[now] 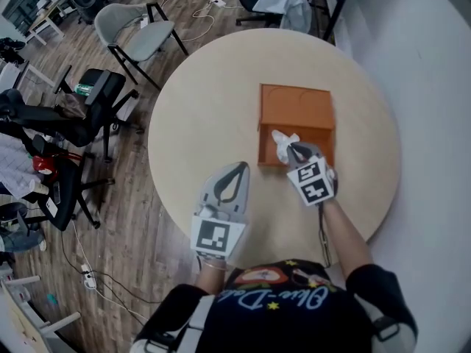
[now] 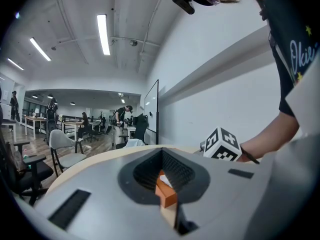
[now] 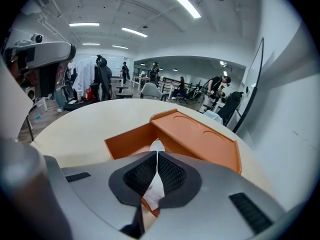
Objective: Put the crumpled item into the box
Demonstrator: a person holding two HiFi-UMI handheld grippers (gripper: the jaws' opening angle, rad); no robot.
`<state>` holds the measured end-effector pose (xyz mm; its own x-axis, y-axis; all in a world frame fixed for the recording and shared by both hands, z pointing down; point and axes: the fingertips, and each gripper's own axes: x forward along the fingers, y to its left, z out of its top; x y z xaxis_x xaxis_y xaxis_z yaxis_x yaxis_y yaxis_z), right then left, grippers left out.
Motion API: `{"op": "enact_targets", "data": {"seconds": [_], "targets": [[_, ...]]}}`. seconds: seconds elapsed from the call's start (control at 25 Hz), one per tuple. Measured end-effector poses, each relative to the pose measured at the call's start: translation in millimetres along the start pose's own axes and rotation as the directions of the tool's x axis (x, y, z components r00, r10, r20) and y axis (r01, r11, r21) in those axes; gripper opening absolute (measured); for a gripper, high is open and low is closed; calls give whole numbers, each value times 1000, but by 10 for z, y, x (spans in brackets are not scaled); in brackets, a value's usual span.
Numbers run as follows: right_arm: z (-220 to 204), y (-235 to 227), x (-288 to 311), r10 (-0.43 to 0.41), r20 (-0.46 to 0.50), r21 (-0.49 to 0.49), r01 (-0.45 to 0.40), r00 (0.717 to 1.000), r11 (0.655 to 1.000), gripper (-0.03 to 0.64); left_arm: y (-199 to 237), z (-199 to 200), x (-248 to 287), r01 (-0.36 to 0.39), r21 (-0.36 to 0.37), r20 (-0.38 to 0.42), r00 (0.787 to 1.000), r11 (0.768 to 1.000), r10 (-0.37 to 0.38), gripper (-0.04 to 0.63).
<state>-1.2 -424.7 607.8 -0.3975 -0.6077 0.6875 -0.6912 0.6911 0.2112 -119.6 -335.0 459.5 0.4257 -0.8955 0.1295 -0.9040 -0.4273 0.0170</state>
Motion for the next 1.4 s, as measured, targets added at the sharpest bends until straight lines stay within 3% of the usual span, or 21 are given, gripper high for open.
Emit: {"op": "enact_targets", "data": {"seconds": [0.28,0.68,0.8,0.96,1.16,1.4], "targets": [[157,-91,-476,-64,152,181,36,986,983,1,-91,57,-74,7,16,5,1000,1000,-7,-8],[312,-61,-1353,-124,352,342,-4,928,940,0,-358,213,-157,65,35,15,998,997,-66,-8],[362,-33,-1571,-129,397,348,-20,909,937,0,-443,232,-183,80,46,11,997,996,-81,-8],[441,5,-1778,-126,440,339,-35,889,940,0,-494,259,-202,96,114,8,995,989,-97,-8],[523,44,-1941,-106,492,306,-58,864,950,0,-595,296,-243,103,78,3,995,992,-103,-8],[509,90,-2005,-90,482,290,-62,871,955,0,-613,270,-267,105,94,-8,994,990,-105,-8]]}}
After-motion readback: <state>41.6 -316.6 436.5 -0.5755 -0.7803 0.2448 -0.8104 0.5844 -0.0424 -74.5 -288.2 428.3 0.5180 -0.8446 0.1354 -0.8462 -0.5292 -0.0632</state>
